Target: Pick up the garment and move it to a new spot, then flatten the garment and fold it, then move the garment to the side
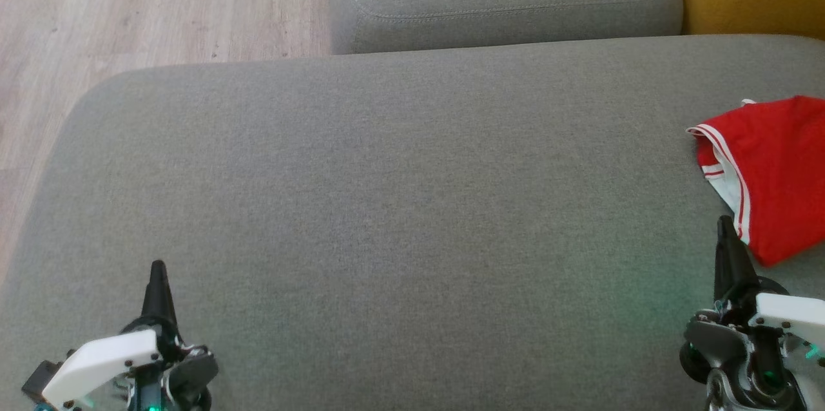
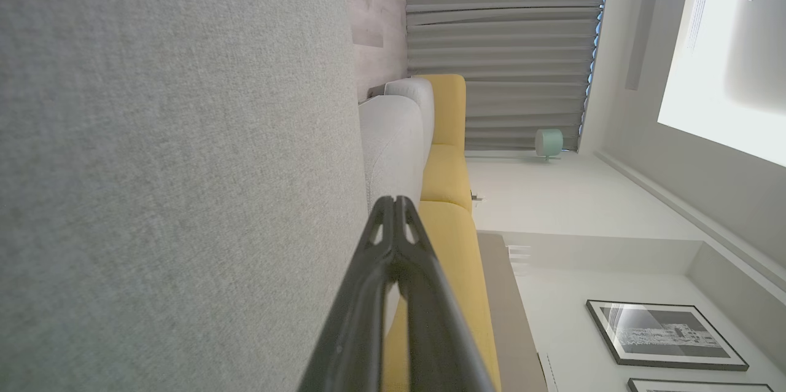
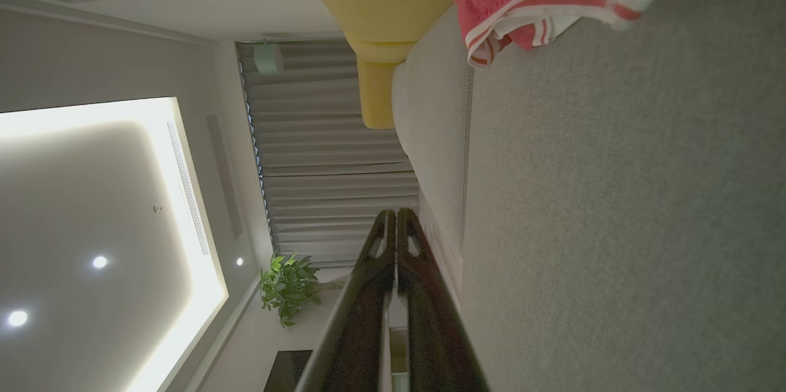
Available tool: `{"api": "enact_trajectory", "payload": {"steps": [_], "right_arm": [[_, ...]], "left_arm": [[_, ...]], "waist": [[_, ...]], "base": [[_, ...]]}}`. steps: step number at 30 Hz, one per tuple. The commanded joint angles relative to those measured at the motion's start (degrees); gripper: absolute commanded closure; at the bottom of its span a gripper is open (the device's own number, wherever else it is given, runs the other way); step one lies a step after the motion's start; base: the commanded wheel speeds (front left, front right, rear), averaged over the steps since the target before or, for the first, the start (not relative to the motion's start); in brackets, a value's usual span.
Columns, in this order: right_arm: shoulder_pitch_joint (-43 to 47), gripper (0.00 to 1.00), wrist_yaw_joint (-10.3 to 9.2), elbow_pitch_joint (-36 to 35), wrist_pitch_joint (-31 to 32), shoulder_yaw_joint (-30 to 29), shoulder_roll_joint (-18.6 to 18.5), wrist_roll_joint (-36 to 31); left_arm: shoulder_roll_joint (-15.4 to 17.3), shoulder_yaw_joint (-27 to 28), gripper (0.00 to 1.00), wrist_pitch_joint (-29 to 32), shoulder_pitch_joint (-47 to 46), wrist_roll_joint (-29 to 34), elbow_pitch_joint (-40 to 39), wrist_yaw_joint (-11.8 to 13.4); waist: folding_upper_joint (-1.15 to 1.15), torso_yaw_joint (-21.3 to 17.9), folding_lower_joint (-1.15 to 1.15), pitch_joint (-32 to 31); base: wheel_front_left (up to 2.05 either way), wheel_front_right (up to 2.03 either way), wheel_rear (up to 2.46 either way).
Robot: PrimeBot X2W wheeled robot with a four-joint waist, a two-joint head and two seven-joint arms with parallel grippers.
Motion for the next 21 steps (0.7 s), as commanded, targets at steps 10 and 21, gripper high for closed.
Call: {"api": "enact_trajectory", "payload": {"steps": [10,21], "right_arm": [[-2.8,1.0,-0.03,-1.8,0.5,0.9,-0.7,0.0],[-2.8,1.0,-0.03,-1.8,0.7,0.7,-0.5,-0.2]], "left_arm": [[0.3,2.2,1.0,0.5,-2.8,-0.2,-1.7,-0.4],[0.3,2.3,1.0,0.6,-2.8,-0.1,-1.7,-0.4]], "waist": [[0.0,0.0,0.0,0.0],[0.0,0.0,0.0,0.0]], "base": [[0.0,0.0,0.0],[0.0,0.0,0.0]]}}
